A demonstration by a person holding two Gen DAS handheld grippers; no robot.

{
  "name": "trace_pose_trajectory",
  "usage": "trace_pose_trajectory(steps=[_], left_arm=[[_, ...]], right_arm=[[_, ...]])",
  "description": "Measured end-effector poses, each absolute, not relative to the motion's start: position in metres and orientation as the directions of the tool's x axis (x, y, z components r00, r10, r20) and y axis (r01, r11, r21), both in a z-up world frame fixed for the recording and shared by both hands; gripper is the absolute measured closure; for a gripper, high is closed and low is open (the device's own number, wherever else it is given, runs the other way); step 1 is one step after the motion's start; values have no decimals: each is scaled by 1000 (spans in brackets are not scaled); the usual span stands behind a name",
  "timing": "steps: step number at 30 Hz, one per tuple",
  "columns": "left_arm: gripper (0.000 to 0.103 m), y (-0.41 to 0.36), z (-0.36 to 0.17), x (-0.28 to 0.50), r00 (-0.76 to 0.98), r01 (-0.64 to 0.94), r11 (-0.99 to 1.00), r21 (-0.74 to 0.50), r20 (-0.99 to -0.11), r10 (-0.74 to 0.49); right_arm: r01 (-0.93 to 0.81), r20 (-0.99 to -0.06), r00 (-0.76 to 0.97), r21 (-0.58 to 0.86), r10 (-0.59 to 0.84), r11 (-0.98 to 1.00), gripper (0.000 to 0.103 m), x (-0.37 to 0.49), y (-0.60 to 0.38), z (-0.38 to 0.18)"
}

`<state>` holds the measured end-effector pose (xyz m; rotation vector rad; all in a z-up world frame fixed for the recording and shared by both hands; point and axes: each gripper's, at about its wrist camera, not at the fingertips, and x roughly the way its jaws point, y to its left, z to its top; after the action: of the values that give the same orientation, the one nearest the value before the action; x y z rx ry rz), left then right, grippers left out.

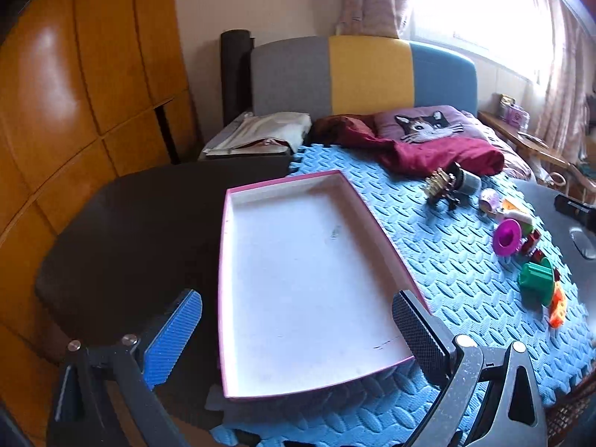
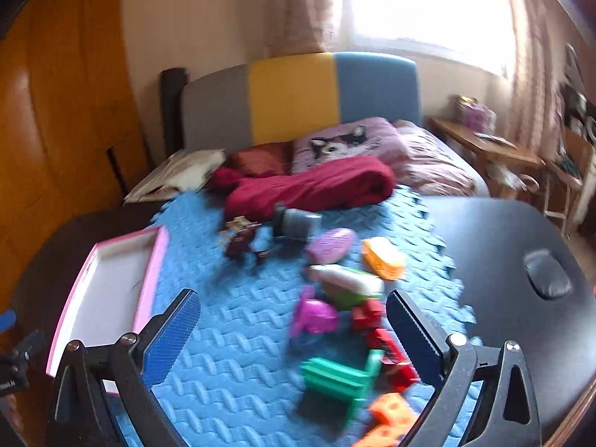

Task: Organize rigid objects
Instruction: 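Move both tools from the white tray toward the toys on the mat, then grasp the green spool-shaped piece with the left gripper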

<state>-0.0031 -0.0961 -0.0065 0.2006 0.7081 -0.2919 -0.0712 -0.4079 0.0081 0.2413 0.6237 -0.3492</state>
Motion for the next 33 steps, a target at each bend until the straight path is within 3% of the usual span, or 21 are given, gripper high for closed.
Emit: trace_pose_trajectory(steps=[13, 20, 33], left_arm=[[0, -143, -8, -1, 665, 462, 884, 70, -687, -293], [0, -191, -12, 3, 575, 588, 809, 22, -714, -399], [1, -321, -47, -21, 282, 819, 565, -104, -785, -552]], right_arm=[[533, -647, 711, 242, -274, 811, 1, -125, -493, -16], [513, -599, 779, 435, -188, 740, 1, -146, -518, -25], [504, -577, 789, 412, -211, 759, 1, -145, -510, -22]])
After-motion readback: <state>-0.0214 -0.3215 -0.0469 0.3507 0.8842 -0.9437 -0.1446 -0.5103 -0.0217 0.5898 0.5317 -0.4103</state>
